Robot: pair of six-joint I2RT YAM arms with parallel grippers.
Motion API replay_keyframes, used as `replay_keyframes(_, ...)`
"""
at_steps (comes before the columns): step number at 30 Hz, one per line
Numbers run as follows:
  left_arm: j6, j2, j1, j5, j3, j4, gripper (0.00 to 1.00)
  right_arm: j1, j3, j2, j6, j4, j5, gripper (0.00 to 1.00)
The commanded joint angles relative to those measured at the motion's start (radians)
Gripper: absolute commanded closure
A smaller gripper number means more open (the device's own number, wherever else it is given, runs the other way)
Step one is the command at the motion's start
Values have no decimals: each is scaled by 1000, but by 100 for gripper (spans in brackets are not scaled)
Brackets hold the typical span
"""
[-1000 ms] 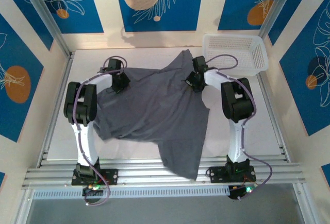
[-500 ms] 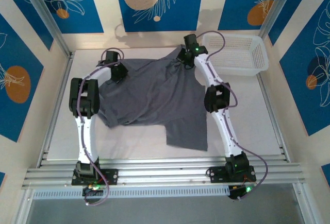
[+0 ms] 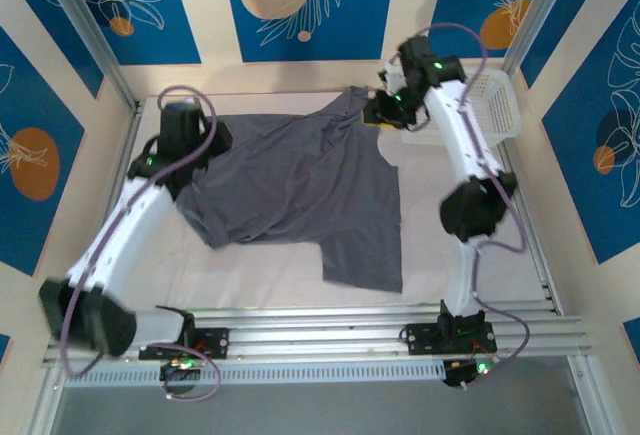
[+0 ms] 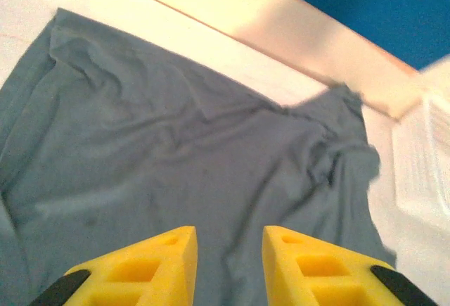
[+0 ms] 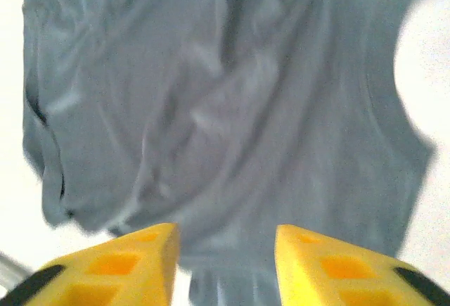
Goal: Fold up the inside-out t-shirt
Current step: Flatten out the T-shirt at the center of the table.
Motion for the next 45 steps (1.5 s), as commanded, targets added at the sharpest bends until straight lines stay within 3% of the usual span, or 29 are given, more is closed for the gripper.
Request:
replay_keyframes(1,29,-108,-34,-125,-197,-168,67,-50,-373,-254,-31,33,-10,48)
replay_keyframes(4,13,-234,-52,-124,-310,-194,62,-55,-811,-576,145,266,-20,33)
replay_keyframes(7,35,-283,-57,-117,-356,-238,60,-41,-1233,-915,398,473,-17,34)
replay_keyframes(9,56,-296,-58,-119,-370,-274,59,-6,-1422,-1090,536,487,32,38)
replay_keyframes(12,62,-317,-59,-110,-399,-271,58,58,-1566,-1217,670,401,63,41)
replay_keyframes(17,56,-311,-58,-88,-406,-243,55,219,-1661,-1204,783,314,121,41)
replay_keyframes(22,47,-309,-59,-87,-402,-235,54,356,-1644,-1022,841,370,238,40)
replay_keyframes(28,53,-315,-58,-99,-413,-242,54,388,-1616,-941,928,429,324,42)
replay_keyframes(34,54,-314,-58,-104,-425,-223,53,475,-1791,-1019,1275,633,370,40)
replay_keyframes(39,61,-292,-58,-89,-417,-208,53,471,-1819,-1024,1295,605,447,40)
replay_keyframes(40,64,-291,-58,-89,-416,-209,53,471,-1821,-1026,1289,609,444,43)
replay_keyframes(43,66,-281,-59,-89,-420,-204,53,468,-1833,-1045,1274,655,422,66)
replay_keyframes(45,64,-277,-59,-85,-420,-204,53,466,-1817,-1062,1267,657,421,77)
